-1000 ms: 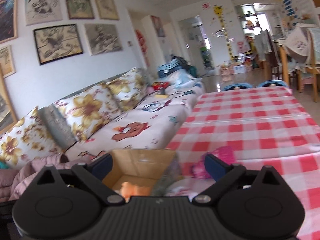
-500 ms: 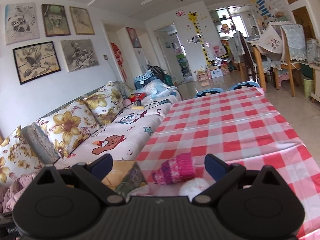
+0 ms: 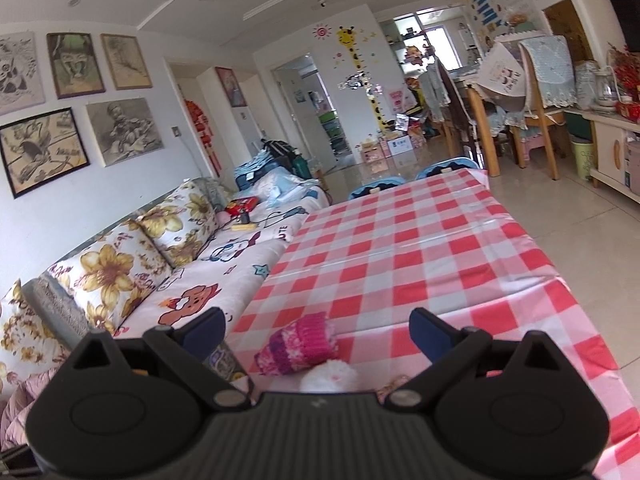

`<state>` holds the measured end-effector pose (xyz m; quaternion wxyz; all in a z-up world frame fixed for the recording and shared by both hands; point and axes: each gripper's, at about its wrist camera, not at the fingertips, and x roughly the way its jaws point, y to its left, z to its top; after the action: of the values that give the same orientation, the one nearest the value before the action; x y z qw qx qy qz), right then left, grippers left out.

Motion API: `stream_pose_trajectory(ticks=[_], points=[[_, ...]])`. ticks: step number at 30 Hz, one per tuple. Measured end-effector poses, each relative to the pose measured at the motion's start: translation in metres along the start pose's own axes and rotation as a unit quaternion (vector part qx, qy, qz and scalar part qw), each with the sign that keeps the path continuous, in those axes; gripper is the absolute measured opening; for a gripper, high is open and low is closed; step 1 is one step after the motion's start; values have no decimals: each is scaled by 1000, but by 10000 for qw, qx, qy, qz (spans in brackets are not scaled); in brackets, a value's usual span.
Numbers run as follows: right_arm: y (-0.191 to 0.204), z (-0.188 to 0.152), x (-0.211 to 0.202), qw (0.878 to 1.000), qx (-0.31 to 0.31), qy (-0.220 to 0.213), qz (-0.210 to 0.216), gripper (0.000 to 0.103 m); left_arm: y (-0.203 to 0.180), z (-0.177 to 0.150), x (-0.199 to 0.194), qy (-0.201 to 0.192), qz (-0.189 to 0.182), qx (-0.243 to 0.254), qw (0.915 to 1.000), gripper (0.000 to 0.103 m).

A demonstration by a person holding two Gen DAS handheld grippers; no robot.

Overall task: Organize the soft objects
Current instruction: 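Move the left tool to the tan-and-red plush while the right tool moves to the pink fleece pad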

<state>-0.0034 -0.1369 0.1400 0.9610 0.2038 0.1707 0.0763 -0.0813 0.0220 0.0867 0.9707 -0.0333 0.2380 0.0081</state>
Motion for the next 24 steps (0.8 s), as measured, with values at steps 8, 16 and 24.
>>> stream_pose_trajectory(ticks=[8, 16, 24], points=[[-19, 4, -7, 9998, 165, -68, -134, 98, -2, -2, 5, 82, -168, 206, 9996, 96], [-36, 8, -12, 9989, 373, -112, -274, 98, -4, -16, 10, 166, -158, 330, 9992, 98], [-37, 6, -10, 9990, 399, -46, -215, 98, -21, -55, 7, 89, 367, 452, 9983, 101]])
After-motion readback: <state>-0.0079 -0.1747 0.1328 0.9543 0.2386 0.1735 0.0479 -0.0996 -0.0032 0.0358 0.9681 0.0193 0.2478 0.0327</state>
